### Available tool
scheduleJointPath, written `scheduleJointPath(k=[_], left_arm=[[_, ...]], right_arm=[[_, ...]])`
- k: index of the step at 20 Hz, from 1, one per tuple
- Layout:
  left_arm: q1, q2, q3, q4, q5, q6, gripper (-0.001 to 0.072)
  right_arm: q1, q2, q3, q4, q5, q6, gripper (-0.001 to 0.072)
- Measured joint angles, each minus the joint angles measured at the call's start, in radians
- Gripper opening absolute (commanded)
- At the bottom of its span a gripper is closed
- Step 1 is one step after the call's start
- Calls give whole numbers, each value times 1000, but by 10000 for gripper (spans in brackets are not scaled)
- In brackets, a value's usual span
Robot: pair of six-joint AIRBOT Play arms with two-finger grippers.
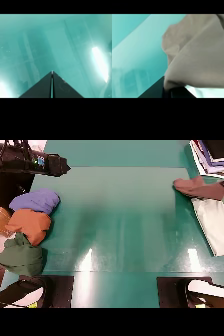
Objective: Fold the shirts.
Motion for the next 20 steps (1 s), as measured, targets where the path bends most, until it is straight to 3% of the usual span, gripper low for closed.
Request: scheduleJointPath(k=[6,10,20], left_arm=[[-8,0,0,0,8,-3,25],[-7,0,0,0,5,-2,25],[-8,0,0,7,-4,8,25]], right_arm=[[-61,13,166,4,71,0,15],[-75,47,247,-77,137,31,15],[-220,126,208,-211,364,52,20]])
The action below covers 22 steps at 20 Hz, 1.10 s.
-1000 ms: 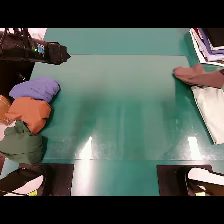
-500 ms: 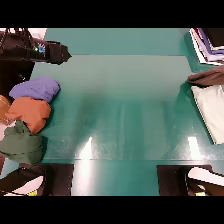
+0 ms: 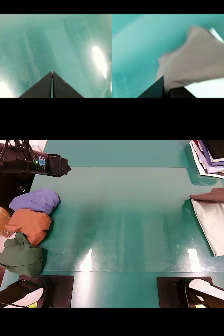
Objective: Fold the shirts.
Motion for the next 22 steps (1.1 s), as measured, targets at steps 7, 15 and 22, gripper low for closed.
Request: scheduleJointPath(k=[7,15,22], left_arm=[[0,0,0,0,-3,15,25],[0,0,0,0,0,18,26],[0,0,0,-3,26,18,26]], right_arm=[[-127,94,-232,-248,60,53,581],[-2,204,-306,-32,-16,89,569],[475,274,-312,42,-149,91,16]])
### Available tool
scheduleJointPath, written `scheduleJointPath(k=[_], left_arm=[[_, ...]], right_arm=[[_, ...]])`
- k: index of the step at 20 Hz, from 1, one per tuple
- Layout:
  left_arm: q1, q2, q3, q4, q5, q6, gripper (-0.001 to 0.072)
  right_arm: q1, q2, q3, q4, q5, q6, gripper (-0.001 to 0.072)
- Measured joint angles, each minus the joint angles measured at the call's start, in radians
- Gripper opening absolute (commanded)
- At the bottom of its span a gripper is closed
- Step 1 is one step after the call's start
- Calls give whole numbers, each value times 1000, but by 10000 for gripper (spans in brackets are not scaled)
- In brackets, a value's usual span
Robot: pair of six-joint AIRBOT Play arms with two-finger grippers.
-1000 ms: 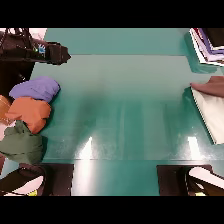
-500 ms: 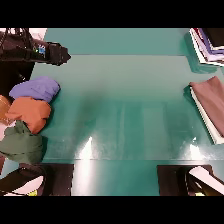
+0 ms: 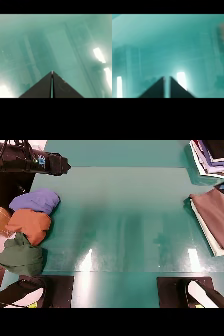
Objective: Fold the shirts.
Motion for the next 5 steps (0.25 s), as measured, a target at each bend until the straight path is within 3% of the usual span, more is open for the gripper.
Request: scheduleJointPath(k=[5], left_arm=[[0,0,0,0,2,0,25]], right_arm=[[234,12,0,-38,-66,0,17]])
